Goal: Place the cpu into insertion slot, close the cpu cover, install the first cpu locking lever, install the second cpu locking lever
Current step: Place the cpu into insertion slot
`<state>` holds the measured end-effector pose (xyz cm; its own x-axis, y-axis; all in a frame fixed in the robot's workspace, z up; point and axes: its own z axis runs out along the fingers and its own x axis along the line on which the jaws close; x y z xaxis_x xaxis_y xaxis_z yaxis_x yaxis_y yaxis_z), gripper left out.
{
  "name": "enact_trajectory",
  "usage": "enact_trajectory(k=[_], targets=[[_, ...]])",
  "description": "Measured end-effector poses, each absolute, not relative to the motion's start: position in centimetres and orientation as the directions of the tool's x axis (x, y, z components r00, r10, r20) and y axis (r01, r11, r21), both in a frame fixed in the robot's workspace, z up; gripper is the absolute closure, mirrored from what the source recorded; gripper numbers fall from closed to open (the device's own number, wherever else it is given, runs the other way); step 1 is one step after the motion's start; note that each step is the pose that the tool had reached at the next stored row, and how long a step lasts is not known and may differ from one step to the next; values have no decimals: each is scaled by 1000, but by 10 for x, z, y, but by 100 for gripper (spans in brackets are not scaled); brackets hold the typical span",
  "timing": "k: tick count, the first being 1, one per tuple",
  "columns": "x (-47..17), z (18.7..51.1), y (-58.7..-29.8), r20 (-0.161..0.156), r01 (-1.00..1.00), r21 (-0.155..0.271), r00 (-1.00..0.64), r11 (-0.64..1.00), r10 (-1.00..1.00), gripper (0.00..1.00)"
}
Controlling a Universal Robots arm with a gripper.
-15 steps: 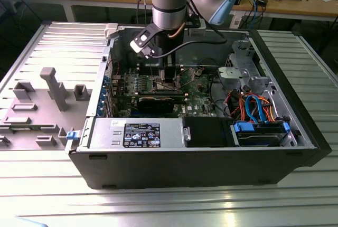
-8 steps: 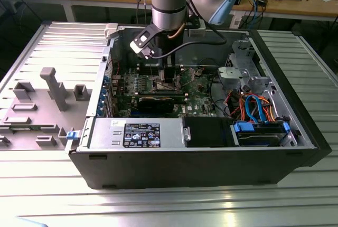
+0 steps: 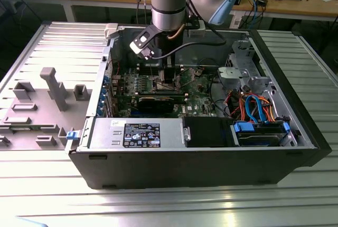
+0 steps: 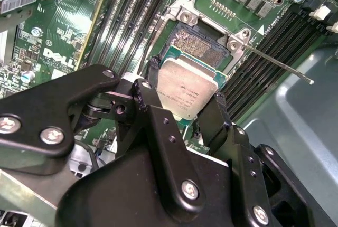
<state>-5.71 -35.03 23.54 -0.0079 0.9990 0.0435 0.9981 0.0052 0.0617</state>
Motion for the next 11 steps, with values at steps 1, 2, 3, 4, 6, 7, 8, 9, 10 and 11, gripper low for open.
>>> enact_trajectory(k=[1, 2, 3, 4, 6, 7, 8, 9, 10, 11], targets=[[-57, 235, -350, 43, 998, 62, -8, 5, 999, 45], [-57, 235, -350, 43, 998, 62, -8, 5, 999, 45], [-57, 234, -350, 44, 998, 62, -8, 5, 999, 45], [-57, 232, -350, 44, 998, 62, -8, 5, 999, 45], [-57, 228, -350, 43, 998, 62, -8, 5, 999, 45], [-57, 227, -350, 43, 998, 62, -8, 5, 999, 45], [-58, 225, -350, 43, 998, 62, -8, 5, 999, 45], [-58, 224, -350, 43, 998, 62, -8, 5, 999, 45], [-59, 223, -350, 43, 998, 62, -8, 5, 999, 45], [-59, 222, -350, 43, 998, 62, -8, 5, 999, 45]])
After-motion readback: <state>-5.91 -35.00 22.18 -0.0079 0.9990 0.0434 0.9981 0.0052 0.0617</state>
